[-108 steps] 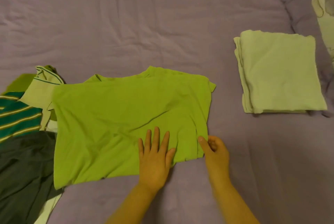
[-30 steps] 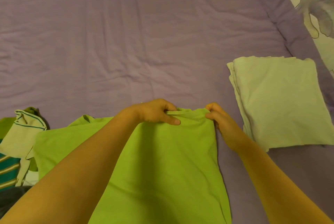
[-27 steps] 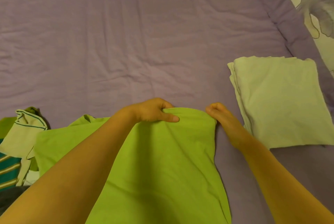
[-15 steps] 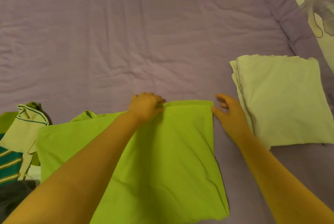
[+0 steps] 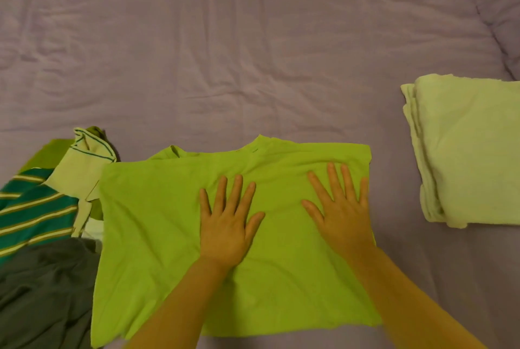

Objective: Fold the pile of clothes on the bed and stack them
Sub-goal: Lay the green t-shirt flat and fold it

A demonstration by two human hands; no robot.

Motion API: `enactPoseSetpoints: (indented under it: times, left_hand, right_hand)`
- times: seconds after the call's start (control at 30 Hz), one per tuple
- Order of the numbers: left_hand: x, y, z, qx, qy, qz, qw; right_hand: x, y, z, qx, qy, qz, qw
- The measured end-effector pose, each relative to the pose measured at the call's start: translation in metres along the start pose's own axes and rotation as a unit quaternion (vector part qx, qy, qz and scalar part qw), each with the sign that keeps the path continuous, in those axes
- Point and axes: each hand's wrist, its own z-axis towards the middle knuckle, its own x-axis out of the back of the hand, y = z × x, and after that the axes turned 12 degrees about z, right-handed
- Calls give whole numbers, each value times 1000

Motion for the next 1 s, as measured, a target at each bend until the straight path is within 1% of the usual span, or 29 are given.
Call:
enactPoseSetpoints:
  times: [0.07,0.13,0.2,0.3,0.33,0.37,0.47,0.53,0.67,0.7,0.8,0.83,0.9,0.93,1.0]
  left_hand:
    - [9,-14,-1,36,-2,-14,999]
    - [13,-33,-13,72,7,-23,997]
    - [11,-59,-37,113,10,-40,993]
    - [5,-100,-86,216,3,-84,973]
    - [3,-106,-97,232,-7,-102,967]
    - [0,-110,-107,241,-9,-118,963]
    - [-1,-132,-128,261,-9,-142,955]
    - [0,-145,-133,288,-10,-153,945]
    - [5,-159,-143,357,-2,-250,900]
    - [4,-161,-149,372,1,-275,887]
    - [0,-164,-174,418,-9,-348,839]
    - [-3,-164,-183,429,-24,-367,825]
    - [-9,-164,-195,431,-77,-395,807]
    - [-10,-164,-199,424,-104,-406,803]
    - [-13,-165,-203,404,-131,-429,797]
  right_hand:
    - [6,-12,0,-44,0,4,999]
    - [7,-33,-8,-57,12,9,998]
    - [-4,-64,-26,-10,4,2,1000]
    - [-31,-115,-52,86,-68,-6,994]
    - [-37,-118,-54,95,-85,-14,992]
    - [-40,-118,-53,90,-90,-21,992]
    - [-44,-132,-42,51,-66,-20,996]
    - [-47,-150,-44,25,-77,0,997]
    - [-56,-190,-64,65,-129,-3,990]
    - [-55,-199,-66,57,-136,-5,989]
    - [-53,-227,-65,29,-122,21,992]
    - [-55,-238,-65,34,-126,29,991]
    - [-61,-258,-61,77,-124,42,988]
    - [-63,-268,-55,98,-132,51,985]
    - [-63,-288,-37,118,-139,87,979]
